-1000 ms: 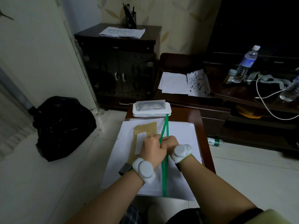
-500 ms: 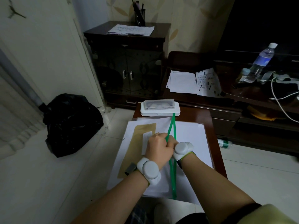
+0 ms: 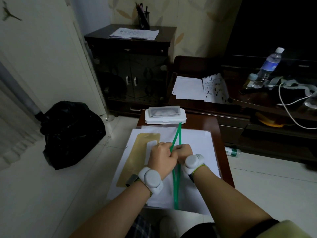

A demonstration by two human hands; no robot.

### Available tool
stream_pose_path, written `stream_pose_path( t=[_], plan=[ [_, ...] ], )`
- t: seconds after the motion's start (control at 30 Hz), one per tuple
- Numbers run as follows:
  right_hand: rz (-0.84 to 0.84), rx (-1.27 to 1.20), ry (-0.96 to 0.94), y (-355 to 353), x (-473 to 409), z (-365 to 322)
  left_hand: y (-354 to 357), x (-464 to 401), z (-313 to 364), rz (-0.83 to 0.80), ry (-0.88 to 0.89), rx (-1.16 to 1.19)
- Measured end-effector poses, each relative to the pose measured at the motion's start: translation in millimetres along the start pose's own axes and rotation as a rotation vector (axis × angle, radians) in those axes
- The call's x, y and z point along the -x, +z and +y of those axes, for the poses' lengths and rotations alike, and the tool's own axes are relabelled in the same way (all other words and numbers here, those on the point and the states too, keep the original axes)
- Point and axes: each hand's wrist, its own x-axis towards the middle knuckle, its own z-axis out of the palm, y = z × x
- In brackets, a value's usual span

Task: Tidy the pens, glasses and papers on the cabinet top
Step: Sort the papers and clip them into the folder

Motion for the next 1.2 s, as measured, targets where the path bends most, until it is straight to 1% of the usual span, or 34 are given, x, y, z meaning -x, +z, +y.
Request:
stream_pose_path(
  t=[0.07,0.17,0.23,0.3,0.37,0.47,0.63,0.73,0.83,0.97,1.2],
  plan=[
    [0.045,0.026,0.017,-18,12,0,-1,1,2,-0.012,-0.036,0.005],
    [0.172,0.104,0.024,-40,23,9,-2,1,1,-0.009,-0.053,-0.025],
    [0.274,0.159,0.076,-55,32,18,-1,3,3,-0.018,-0.058,-0.025],
    [0.314,0.227,0.163,-63,38,24,0,5,6,-0.038,-0.063,-0.028],
    [0.3,0.305,0.261,-64,44,25,1,5,6,-0.044,-0.084,-0.026],
    [0.287,0.349,0.314,-63,48,30,2,8,7,-0.056,-0.106,-0.031],
    [0.285,0.31,0.317,-60,45,33,4,10,8,-0.064,-0.108,-0.029],
    [0.288,0.351,0.333,-60,44,35,4,11,8,-0.068,-0.113,-0.031],
    [0.327,0.416,0.354,-58,43,36,4,10,7,-0.071,-0.12,-0.028],
    [0.361,0.401,0.385,-56,40,36,4,10,7,-0.079,-0.132,-0.023],
    [0.329,0.371,0.395,-63,37,40,4,12,6,-0.095,-0.136,-0.027]
  ],
)
